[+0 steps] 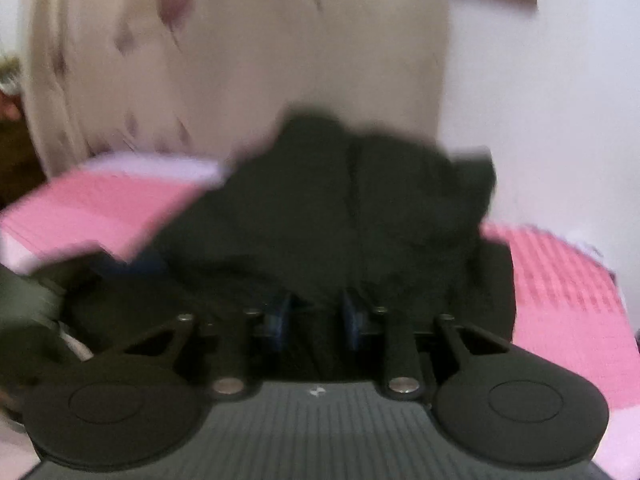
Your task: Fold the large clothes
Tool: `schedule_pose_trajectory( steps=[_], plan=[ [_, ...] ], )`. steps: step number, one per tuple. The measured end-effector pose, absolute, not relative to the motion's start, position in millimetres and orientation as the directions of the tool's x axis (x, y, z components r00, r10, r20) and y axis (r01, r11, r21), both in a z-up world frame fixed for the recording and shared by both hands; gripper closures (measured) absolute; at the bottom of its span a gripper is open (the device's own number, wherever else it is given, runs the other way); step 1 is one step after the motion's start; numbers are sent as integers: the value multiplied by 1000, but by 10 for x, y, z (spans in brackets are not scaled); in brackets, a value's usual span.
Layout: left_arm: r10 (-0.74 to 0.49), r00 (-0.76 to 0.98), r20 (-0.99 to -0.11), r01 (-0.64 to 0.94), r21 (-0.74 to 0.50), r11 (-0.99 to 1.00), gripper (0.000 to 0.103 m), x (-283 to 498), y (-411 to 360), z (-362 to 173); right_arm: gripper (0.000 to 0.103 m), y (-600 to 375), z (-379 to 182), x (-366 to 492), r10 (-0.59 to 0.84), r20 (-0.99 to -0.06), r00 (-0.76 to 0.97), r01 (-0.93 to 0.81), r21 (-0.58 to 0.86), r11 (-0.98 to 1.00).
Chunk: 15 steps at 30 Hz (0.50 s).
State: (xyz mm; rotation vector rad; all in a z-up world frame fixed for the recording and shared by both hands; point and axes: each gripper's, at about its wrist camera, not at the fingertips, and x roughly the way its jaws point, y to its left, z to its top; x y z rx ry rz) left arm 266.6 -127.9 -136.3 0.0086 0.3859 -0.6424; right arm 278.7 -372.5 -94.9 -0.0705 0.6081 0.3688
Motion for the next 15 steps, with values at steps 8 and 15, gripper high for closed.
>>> schedule_pose_trajectory(
  steps=[8, 15],
  plan=[
    [-588, 721, -366, 595, -107, 797, 0, 2682, -1287, -1380, 77, -3834, -1370, 2667, 333, -502, 799, -275, 187, 943],
    [-588, 723, -363, 592, -115, 798, 0, 2683, -1281, -1376, 75, -4089, -840, 2727, 389, -530, 753, -270, 290, 918]
  ],
)
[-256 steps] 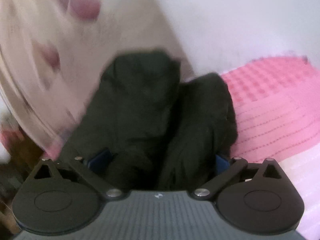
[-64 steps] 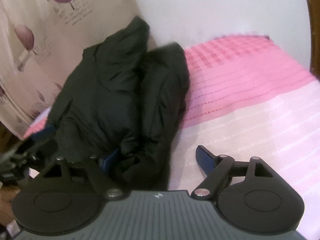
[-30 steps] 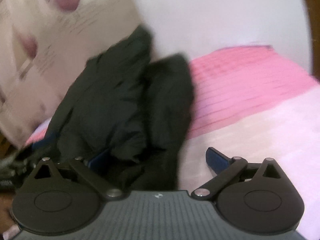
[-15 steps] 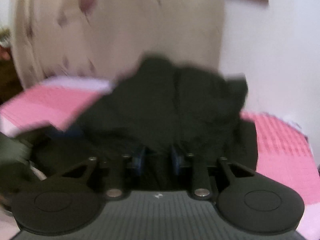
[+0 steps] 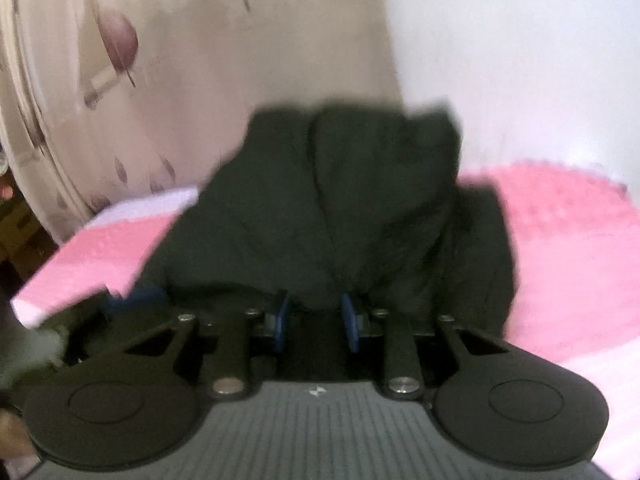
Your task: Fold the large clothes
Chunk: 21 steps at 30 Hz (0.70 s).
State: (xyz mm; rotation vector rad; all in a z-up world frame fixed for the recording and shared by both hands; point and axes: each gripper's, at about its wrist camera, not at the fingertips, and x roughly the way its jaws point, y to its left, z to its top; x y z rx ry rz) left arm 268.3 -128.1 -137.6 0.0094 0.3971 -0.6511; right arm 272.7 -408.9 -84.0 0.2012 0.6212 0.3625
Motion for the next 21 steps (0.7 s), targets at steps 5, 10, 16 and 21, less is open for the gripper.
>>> schedule_pose_trajectory(
  steps=[5, 10, 16, 21],
  plan=[
    [-588, 725, -359, 590, -116, 799, 0, 2670, -1296, -1381, 75, -4041, -347, 2996, 367, -486, 793, -300, 212, 930],
    [-591, 724, -355, 591, -123, 797, 0, 2664, -1294, -1382, 76, -3709, -422, 3589, 327, -516, 792, -325, 97, 941],
    [-624, 703, -342, 620, -135, 773, 0, 2651, -1285, -1377, 79, -3931, -943, 4111, 213, -677, 705, -172, 129, 977],
    [-656, 680, -328, 647, -154, 747, 0, 2648, -1264, -1372, 79, -4071, -1159, 4123, 214, -688, 694, -150, 153, 977]
  ],
)
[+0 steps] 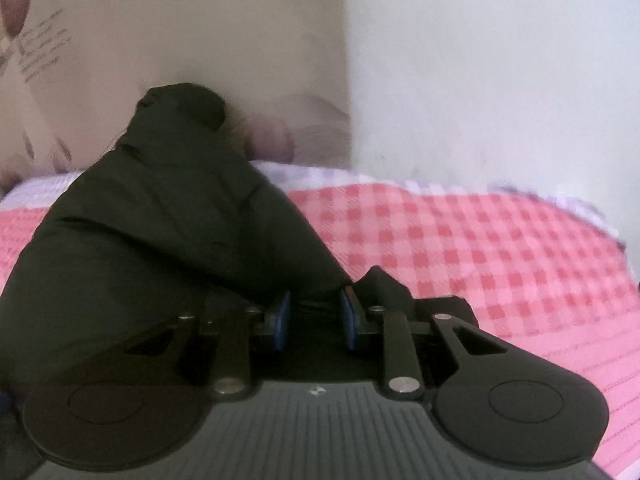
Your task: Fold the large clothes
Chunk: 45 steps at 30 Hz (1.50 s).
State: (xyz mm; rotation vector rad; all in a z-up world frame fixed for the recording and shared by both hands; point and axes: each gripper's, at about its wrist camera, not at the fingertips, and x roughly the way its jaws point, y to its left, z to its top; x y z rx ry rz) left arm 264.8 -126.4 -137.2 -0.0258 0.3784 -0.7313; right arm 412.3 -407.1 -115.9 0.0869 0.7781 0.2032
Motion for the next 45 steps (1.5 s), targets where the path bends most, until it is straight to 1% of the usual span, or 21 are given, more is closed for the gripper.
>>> schedule_pose_trajectory(
  steps=[3, 6, 9, 10, 11, 12, 13, 14, 16, 18, 22, 23, 26, 28, 31, 34, 36, 39, 42, 44, 45],
  plan=[
    [-659, 676, -329, 650, -155, 744, 0, 2643, -1270, -1373, 79, -4083, -1224, 4109, 220, -669, 710, -134, 179, 975],
    [-652, 678, -338, 645, -150, 749, 0, 2632, -1278, -1377, 79, -4031, -1210, 4114, 218, -668, 712, -135, 174, 975],
    [-641, 686, -344, 635, -148, 758, 0, 2648, -1282, -1372, 78, -4143, -1051, 4114, 239, -682, 691, -107, 231, 967],
    [-643, 686, -341, 635, -152, 758, 0, 2661, -1271, -1370, 76, -4206, -939, 4037, 239, -670, 703, -88, 251, 964],
    [-645, 686, -337, 634, -159, 757, 0, 2663, -1259, -1373, 65, -4306, -801, 3858, 246, -619, 745, -82, 282, 956],
    [-649, 686, -329, 636, -164, 754, 0, 2658, -1248, -1374, 53, -4404, -692, 3663, 262, -566, 782, -88, 315, 945],
    [-654, 685, -321, 637, -171, 751, 0, 2650, -1232, -1376, 15, -4501, -605, 3454, 273, -525, 806, -92, 345, 934],
    [-658, 685, -312, 638, -179, 749, 0, 2642, -1215, -1375, 0, -4603, -546, 3216, 289, -494, 820, -98, 377, 921],
    [-668, 686, -287, 642, -193, 742, 0, 2611, -1166, -1362, 0, -4759, -523, 2815, 321, -461, 827, -112, 424, 899],
    [-671, 691, -267, 639, -208, 741, 0, 2542, -1101, -1304, 0, -4889, -580, 2455, 341, -471, 813, -105, 458, 883],
    [-724, 655, -215, 658, -307, 687, 0, 2447, -834, -1034, 0, -5055, -822, 2022, 418, -480, 771, -76, 583, 809],
    [-729, 650, -215, 653, -331, 681, 0, 2470, -756, -967, 0, -5078, -882, 1974, 430, -487, 760, -62, 605, 794],
    [-733, 642, -227, 621, -406, 670, 0, 2658, -491, -856, 0, -5090, -1000, 1966, 440, -499, 747, -43, 624, 780],
    [-717, 654, -243, 570, -465, 677, 0, 2861, -300, -878, 0, -5086, -1054, 2048, 458, -499, 736, -36, 646, 762],
    [-731, 616, -292, 501, -571, 650, 0, 3236, -100, -1013, 0, -5077, -1174, 2231, 507, -502, 701, -33, 687, 726],
    [-747, 565, -350, 440, -638, 632, 0, 3572, -45, -1195, 0, -5009, -1274, 2387, 528, -535, 660, -42, 675, 737],
    [-789, 499, -359, 438, -681, 587, 0, 3770, -66, -1308, 0, -4974, -1340, 2496, 565, -529, 633, -70, 687, 723],
    [-830, 399, -390, 434, -717, 546, 0, 4016, -193, -1452, 0, -4940, -1408, 2639, 612, -496, 616, -113, 713, 692],
    [-835, 332, -438, 438, -712, 548, 0, 4220, -306, -1587, 0, -4905, -1478, 2783, 660, -455, 598, -162, 737, 656],
    [-861, 301, -410, 434, -745, 506, 0, 4305, -313, -1694, 0, -4892, -1506, 2856, 681, -430, 593, -201, 739, 643],
    [-868, 296, -399, 457, -739, 496, 0, 4325, -323, -1697, 0, -4890, -1518, 2891, 689, -420, 591, -217, 740, 637]
  ],
)
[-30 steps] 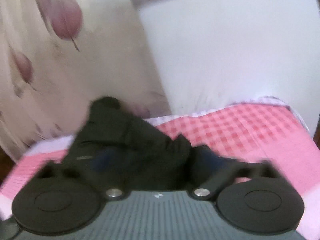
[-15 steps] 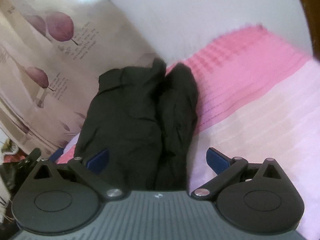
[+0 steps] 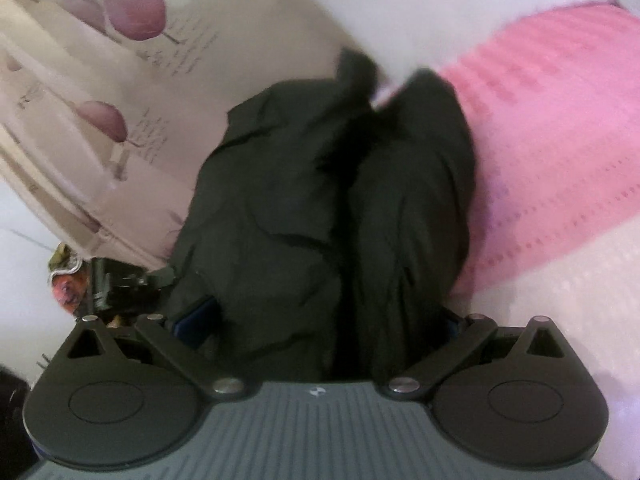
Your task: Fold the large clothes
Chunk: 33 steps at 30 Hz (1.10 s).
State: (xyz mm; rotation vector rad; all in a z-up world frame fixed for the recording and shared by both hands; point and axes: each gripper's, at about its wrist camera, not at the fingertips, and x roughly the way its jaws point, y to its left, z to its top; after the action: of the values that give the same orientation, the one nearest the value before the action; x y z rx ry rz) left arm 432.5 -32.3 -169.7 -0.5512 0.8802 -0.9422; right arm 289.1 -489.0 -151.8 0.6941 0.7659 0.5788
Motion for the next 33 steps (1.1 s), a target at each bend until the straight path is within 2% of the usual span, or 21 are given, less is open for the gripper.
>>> schedule_pose_trajectory(
  steps=[4, 6, 9, 11, 15, 17, 22, 33],
  plan=[
    [-836, 325, -442, 476, -687, 548, 0, 4299, -465, -1668, 0, -4819, -1540, 3007, 684, -408, 605, -242, 724, 646],
    [-791, 385, -475, 499, -615, 611, 2, 4178, -588, -1613, 0, -4751, -1526, 3038, 675, -414, 610, -237, 718, 655],
    [-724, 461, -514, 539, -485, 688, 10, 4010, -744, -1507, 16, -4637, -1480, 3018, 657, -433, 617, -237, 694, 680],
    [-681, 505, -530, 550, -411, 727, 17, 3916, -830, -1419, 31, -4568, -1421, 2958, 629, -435, 644, -244, 662, 708],
    [-611, 582, -536, 574, -261, 776, 23, 3689, -986, -1266, 44, -4421, -1255, 2841, 573, -452, 684, -258, 584, 770],
    [-595, 604, -530, 575, -226, 786, 26, 3589, -1003, -1220, 49, -4345, -1186, 2764, 555, -454, 697, -269, 552, 790],
    [-567, 640, -518, 567, -180, 804, 30, 3344, -849, -1014, 54, -4158, -1070, 2627, 555, -450, 700, -282, 539, 793],
    [-501, 726, -472, 497, -143, 856, 30, 2596, -259, -503, 56, -3406, -670, 2218, 618, -400, 677, -365, 546, 754]
  ],
)
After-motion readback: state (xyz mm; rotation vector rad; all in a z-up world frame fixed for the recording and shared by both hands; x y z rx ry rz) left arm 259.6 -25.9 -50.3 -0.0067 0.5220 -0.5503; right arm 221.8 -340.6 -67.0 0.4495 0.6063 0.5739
